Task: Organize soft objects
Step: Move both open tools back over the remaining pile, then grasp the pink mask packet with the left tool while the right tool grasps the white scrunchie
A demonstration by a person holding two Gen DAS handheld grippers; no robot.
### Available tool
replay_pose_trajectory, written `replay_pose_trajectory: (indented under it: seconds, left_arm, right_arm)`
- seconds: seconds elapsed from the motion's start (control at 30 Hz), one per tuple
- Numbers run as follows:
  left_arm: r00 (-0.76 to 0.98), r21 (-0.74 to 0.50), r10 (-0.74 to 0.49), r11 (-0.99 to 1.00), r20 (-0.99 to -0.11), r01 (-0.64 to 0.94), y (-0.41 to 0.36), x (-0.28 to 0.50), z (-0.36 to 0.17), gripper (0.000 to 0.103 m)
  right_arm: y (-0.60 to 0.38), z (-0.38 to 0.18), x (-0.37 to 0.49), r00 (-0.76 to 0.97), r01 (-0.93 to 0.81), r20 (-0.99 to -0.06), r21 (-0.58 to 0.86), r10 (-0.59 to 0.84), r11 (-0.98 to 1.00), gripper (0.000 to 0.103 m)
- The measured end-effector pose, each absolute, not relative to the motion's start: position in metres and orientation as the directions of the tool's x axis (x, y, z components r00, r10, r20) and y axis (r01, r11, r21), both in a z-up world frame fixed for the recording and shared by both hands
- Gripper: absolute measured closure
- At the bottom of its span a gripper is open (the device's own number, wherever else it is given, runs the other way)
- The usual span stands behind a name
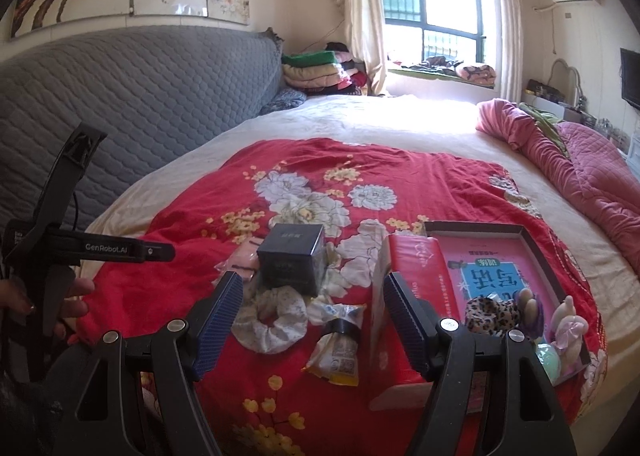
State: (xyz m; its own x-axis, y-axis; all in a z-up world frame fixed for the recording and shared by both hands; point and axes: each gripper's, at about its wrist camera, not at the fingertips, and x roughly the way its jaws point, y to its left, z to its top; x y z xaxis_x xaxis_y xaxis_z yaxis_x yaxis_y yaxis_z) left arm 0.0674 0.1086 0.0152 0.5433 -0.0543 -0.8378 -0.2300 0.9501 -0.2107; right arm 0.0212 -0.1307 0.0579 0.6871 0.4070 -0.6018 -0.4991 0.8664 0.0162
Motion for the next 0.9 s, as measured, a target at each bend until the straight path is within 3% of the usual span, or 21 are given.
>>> replay_pose_trajectory:
  seconds: [0.37, 0.73, 0.9]
  left_arm:
    - [0.483, -0.177, -0.070, 0.968, -0.873, -0.180, 0.078, 0.124, -0.026, 0.032]
    - [0.475, -0.151, -0.050, 0.973, -0.879, -0.175, 0.075, 0.148, -0.041, 0.032]
    - [0.470, -0.196, -0.092, 0.965, -0.878, -0.177, 0.079, 0.153, -0.047, 0.032]
  right_arm:
    - [-0.090, 0.001, 0.028, 0.592, -0.565, -0.707, -0.022, 0.386, 0.825, 0.029]
    - [-0.088, -0.019, 0.043, 0.563, -0.555, -0.736, 0.000, 0.376, 0.832, 0.029]
    - [-0.085, -0.023, 0.052, 0.559, -0.550, -0.743, -0.001, 0.368, 0.835, 0.029]
